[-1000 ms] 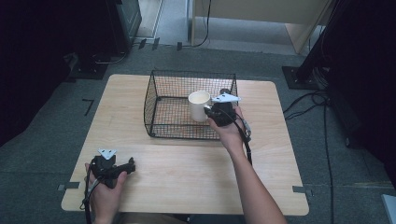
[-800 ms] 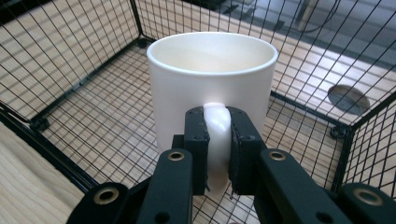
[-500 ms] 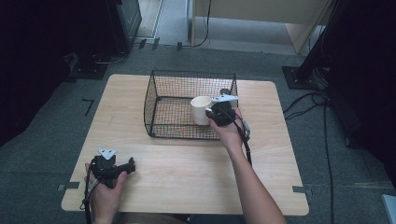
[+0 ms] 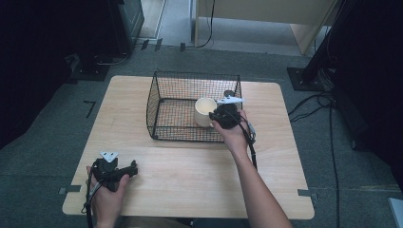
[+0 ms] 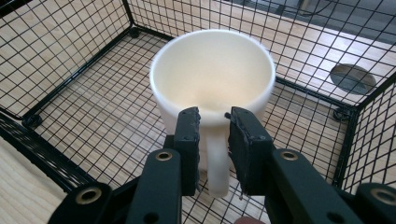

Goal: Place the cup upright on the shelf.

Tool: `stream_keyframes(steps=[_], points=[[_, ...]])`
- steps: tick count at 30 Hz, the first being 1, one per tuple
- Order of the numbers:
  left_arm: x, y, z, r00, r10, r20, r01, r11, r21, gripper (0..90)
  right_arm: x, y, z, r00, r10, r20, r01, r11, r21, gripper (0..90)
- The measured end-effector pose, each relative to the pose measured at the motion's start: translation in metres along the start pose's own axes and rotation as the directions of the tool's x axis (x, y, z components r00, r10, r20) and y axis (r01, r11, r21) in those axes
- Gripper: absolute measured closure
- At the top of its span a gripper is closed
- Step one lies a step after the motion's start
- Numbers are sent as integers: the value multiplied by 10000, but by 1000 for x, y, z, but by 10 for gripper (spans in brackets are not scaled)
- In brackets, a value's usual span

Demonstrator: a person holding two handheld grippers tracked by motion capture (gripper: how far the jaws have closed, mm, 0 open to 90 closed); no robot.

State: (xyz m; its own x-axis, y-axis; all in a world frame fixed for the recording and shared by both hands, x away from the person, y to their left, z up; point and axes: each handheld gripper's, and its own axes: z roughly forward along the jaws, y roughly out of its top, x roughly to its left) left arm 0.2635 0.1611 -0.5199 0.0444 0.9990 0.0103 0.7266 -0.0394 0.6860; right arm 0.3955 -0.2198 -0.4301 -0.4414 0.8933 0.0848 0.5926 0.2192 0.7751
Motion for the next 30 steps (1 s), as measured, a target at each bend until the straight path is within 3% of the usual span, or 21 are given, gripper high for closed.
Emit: stream_keyframes(steps=[10, 17, 24, 25, 27, 30], points=[[0, 0, 0, 10000, 4, -1, -4, 10000, 3, 0, -1, 1, 3, 10000, 64, -25, -64, 9999, 143, 733], [0, 0, 0, 10000, 16, -3, -16, 10000, 4, 0, 0, 1, -6, 9998, 136, -172, -140, 9996, -228, 690], [0, 0, 0, 10000, 11, -2, -11, 10000, 2, 0, 2, 0, -24, 9994, 104, -327, -127, 9974, -703, 566], [0, 0, 0, 10000, 12, -3, -12, 10000, 3, 0, 2, -2, -31, 9986, 195, -502, -236, 9962, -833, 484], [0, 0, 0, 10000, 11, -4, -11, 10000, 3, 0, 3, -3, -34, 9981, 202, -586, -254, 9958, -883, 445], [0, 0, 0, 10000, 5, -4, -5, 10000, 3, 0, 7, -8, -45, 9964, 17, -844, -98, 9953, -961, 292]])
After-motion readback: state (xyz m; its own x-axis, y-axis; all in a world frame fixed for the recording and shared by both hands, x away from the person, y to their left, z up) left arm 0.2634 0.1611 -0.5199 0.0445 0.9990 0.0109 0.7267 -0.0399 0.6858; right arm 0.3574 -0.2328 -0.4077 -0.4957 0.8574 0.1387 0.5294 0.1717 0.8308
